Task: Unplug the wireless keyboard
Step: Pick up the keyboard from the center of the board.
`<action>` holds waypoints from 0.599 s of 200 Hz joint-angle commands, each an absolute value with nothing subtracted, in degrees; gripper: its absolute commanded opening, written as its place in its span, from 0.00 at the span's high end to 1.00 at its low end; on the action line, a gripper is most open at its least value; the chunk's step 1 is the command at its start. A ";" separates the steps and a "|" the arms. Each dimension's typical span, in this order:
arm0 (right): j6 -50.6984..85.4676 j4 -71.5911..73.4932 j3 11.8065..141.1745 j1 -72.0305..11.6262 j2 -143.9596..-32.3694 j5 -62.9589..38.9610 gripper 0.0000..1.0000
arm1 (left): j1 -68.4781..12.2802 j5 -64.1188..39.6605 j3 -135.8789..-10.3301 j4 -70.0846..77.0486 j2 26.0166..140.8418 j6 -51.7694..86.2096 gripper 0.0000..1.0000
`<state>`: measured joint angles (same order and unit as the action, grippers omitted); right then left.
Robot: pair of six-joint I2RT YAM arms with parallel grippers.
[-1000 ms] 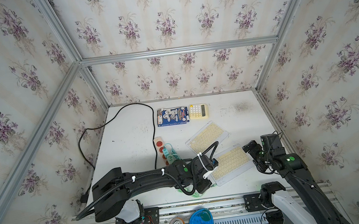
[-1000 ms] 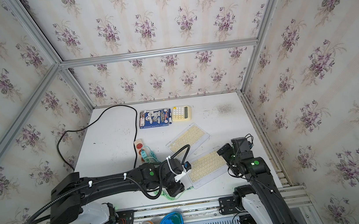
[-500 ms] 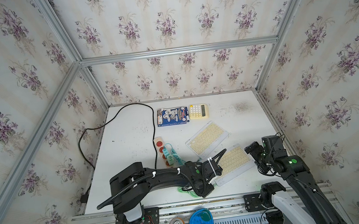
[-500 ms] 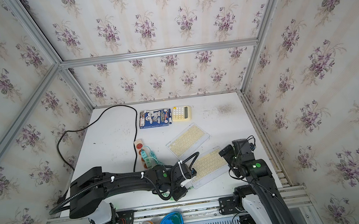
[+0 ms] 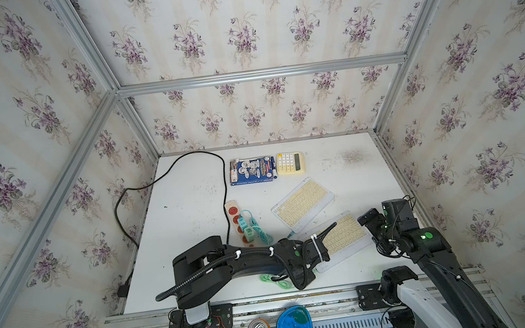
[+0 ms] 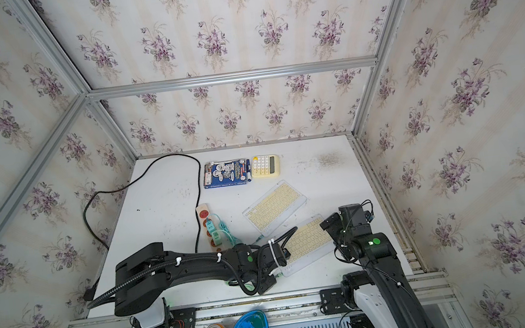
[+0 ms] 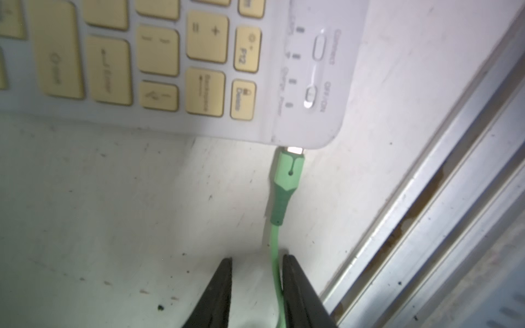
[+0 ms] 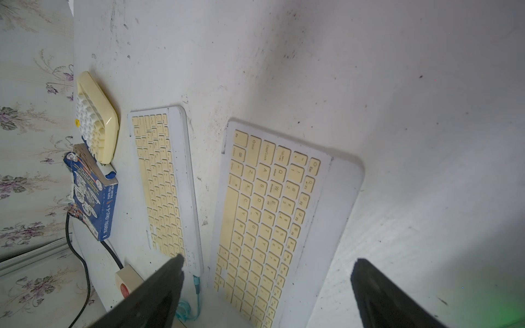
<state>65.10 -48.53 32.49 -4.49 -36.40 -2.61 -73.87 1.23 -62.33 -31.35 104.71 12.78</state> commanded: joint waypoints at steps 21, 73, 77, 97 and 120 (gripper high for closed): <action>63.57 -47.72 33.90 -4.44 -38.47 -4.69 0.04 | -73.59 2.80 -62.03 -30.54 107.24 13.04 0.83; 62.91 -50.20 36.42 -4.42 -39.44 -6.00 0.04 | -72.51 1.66 -63.65 -28.51 106.43 10.56 1.00; 62.74 -50.64 36.84 -4.45 -39.60 -6.13 0.04 | -72.47 1.47 -63.72 -28.26 106.03 10.26 1.00; 61.99 -53.35 39.41 -4.50 -40.24 -6.58 0.04 | -72.08 0.89 -63.76 -27.60 104.14 9.19 1.00; 61.96 -54.91 41.15 -4.50 -39.62 -7.99 0.04 | -71.54 0.57 -63.21 -26.86 101.42 8.62 1.00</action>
<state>62.98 -51.62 39.20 -4.49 -40.18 -6.24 -71.96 1.41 -63.53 -27.09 103.72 10.28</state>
